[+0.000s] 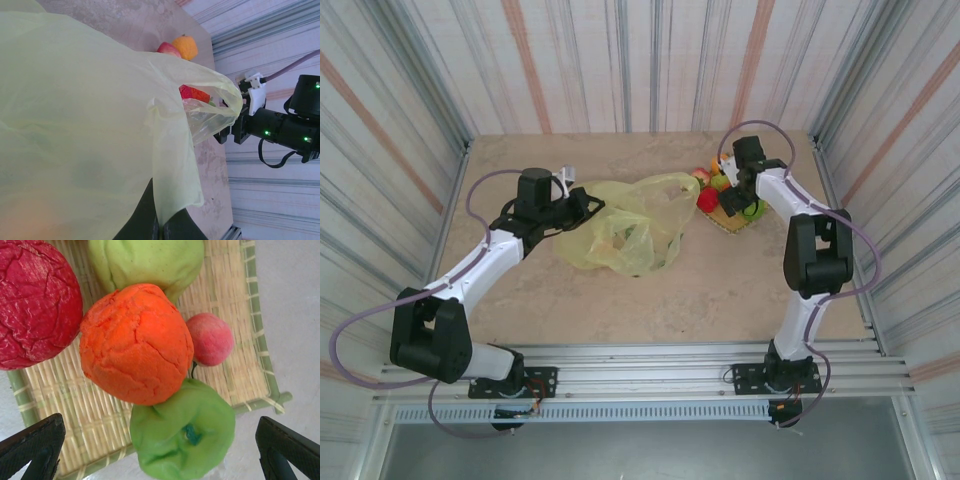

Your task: Place the fruits into the plastic bag

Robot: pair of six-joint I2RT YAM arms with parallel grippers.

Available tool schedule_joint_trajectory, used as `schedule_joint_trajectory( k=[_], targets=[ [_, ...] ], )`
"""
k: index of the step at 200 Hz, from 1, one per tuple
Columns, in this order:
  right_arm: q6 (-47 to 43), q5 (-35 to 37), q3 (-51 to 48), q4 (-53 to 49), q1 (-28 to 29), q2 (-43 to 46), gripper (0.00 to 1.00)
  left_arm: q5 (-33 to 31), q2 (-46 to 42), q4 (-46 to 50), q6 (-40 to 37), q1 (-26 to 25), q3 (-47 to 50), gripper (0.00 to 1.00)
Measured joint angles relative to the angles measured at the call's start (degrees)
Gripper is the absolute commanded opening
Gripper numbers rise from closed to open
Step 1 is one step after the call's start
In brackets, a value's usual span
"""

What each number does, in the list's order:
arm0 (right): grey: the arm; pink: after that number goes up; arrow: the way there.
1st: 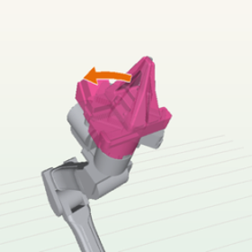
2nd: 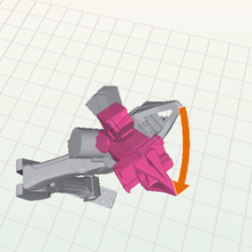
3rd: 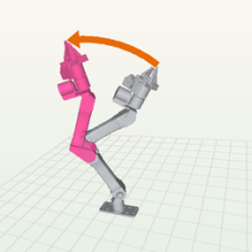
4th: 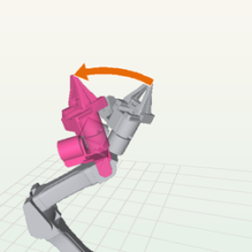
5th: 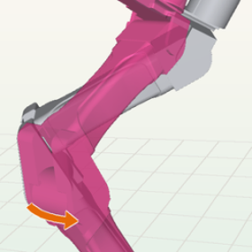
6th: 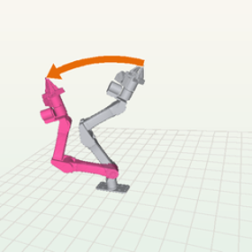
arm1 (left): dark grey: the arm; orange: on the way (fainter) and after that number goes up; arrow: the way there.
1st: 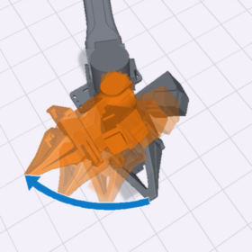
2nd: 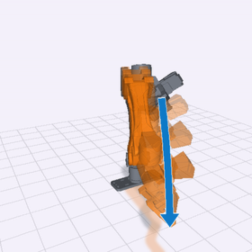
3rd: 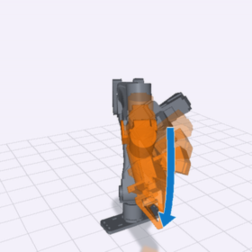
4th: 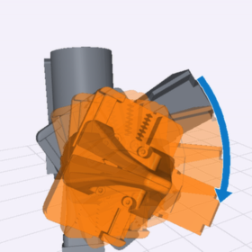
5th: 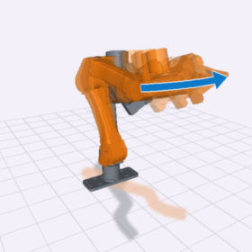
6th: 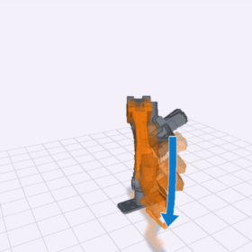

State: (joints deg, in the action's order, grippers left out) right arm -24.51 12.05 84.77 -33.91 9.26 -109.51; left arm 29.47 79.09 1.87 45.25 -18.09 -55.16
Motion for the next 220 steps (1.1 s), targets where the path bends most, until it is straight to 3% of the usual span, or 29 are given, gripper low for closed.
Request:
schedule_joint_trajectory(
  k=[105, 220],
  targets=[
    [-7.56, 0.42, 5.27, 3.28, 1.66, -7.13, 0.87, 0.00, 0.04, 0.00, 0.04, 0.00, 0.00, 0.00],
    [-9.22, 0.00, 7.93, 1.88, 1.66, -9.55, 0.72, 0.00, 0.15, 0.00, 0.09, 0.00, 0.00, 0.00]
  ],
)
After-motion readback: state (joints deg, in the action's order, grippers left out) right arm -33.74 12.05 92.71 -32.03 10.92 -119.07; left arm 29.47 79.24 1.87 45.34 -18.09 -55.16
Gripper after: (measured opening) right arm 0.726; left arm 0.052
